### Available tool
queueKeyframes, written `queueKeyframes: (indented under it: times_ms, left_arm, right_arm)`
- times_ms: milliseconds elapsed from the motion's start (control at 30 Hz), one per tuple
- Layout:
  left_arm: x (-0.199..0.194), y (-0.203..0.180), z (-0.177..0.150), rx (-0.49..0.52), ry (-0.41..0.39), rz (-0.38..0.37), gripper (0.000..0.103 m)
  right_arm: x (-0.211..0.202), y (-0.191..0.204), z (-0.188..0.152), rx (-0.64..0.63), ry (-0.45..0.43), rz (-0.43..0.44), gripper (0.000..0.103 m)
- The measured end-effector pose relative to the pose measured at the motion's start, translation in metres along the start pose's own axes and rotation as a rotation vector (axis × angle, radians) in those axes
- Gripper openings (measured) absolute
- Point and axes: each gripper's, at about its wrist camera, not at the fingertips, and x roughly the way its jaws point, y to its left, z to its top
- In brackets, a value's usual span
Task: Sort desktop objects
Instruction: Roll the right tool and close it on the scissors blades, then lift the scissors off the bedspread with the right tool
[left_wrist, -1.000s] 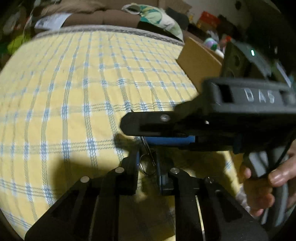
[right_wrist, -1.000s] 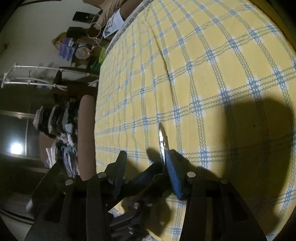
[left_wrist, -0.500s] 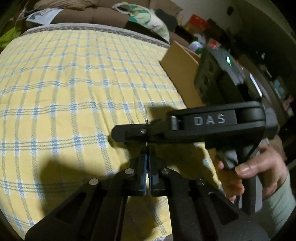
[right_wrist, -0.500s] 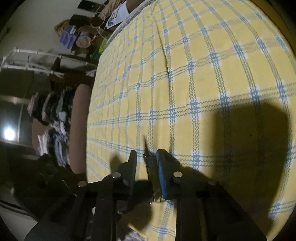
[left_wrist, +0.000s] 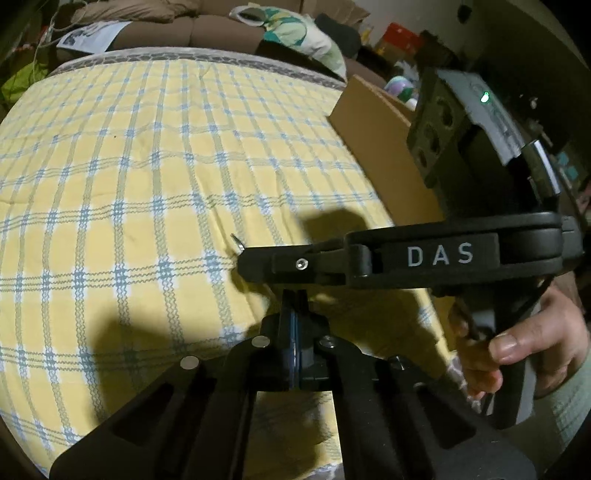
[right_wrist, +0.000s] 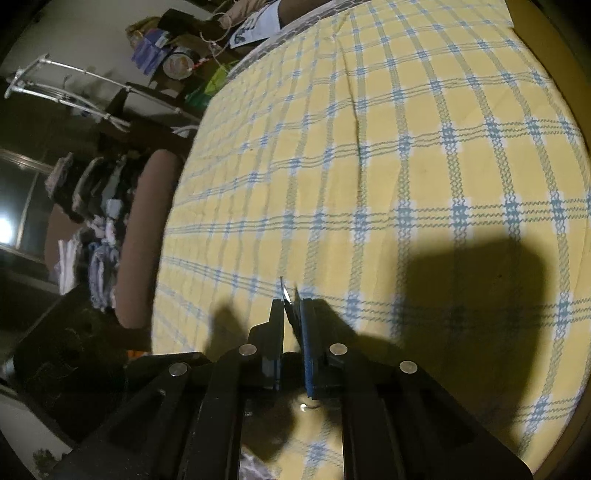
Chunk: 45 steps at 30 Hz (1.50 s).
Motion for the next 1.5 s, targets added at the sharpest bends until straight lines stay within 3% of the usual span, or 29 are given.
queueKeyframes:
  times_ms: [100, 333, 467, 500, 567, 600, 633, 700, 767, 900, 1033, 1100, 1200, 1367, 1500]
  left_arm:
    - [-0.012, -0.004, 0.002, 0.022, -0.027, 0.003, 0.000]
    - [-0.021, -0.010, 0.012, 0.015, -0.048, -0.019, 0.000]
    - [-0.041, -0.016, 0.011, 0.067, -0.078, 0.028, 0.000]
    - [-0.044, -0.017, 0.011, 0.086, -0.076, 0.046, 0.006]
    - [-0.047, -0.016, 0.013, 0.128, -0.072, 0.137, 0.036]
    - [-0.047, -0.011, 0.014, 0.121, -0.068, 0.159, 0.059]
    - [-0.047, -0.006, 0.012, 0.101, -0.065, 0.160, 0.060]
    - [-0.037, 0.004, 0.010, 0.052, -0.031, 0.136, 0.060]
    - [-0.020, 0.003, 0.007, 0.071, 0.002, 0.160, 0.060]
    - [-0.006, -0.015, -0.007, 0.123, 0.048, 0.157, 0.059]
    - [0.007, -0.025, -0.016, 0.173, 0.053, 0.228, 0.048]
    - [0.005, -0.021, -0.016, 0.157, 0.036, 0.230, 0.032]
    - [0.000, -0.010, -0.016, 0.098, 0.030, 0.181, 0.030]
    - [-0.011, -0.009, -0.021, 0.088, 0.018, 0.166, 0.030]
    - [-0.019, -0.006, -0.014, 0.048, -0.010, 0.114, 0.030]
  right_arm:
    - [-0.004, 0.001, 0.000, 0.026, -0.012, 0.053, 0.008]
    - [-0.022, 0.016, 0.003, 0.009, -0.076, 0.078, 0.008]
    - [-0.025, 0.018, 0.006, 0.013, -0.091, 0.088, 0.008]
    - [-0.026, 0.018, 0.006, 0.013, -0.092, 0.088, 0.008]
    - [-0.025, 0.018, 0.007, 0.013, -0.090, 0.078, 0.008]
    - [-0.024, 0.018, 0.007, 0.016, -0.086, 0.062, 0.008]
    - [-0.023, 0.017, 0.008, 0.016, -0.079, 0.037, 0.009]
    - [-0.019, 0.020, 0.008, -0.017, -0.057, -0.037, 0.010]
    - [-0.016, 0.022, 0.008, -0.049, -0.044, -0.093, 0.011]
    - [-0.006, 0.018, 0.008, -0.021, -0.022, -0.085, 0.020]
    - [0.004, 0.015, 0.002, -0.007, 0.034, -0.105, 0.023]
    - [0.005, 0.013, -0.001, -0.001, 0.052, -0.096, 0.023]
    - [0.004, 0.011, -0.004, 0.007, 0.063, -0.072, 0.023]
    - [0.008, 0.012, -0.006, 0.012, 0.086, -0.032, 0.030]
    - [0.008, -0.001, -0.006, 0.103, 0.095, 0.096, 0.033]
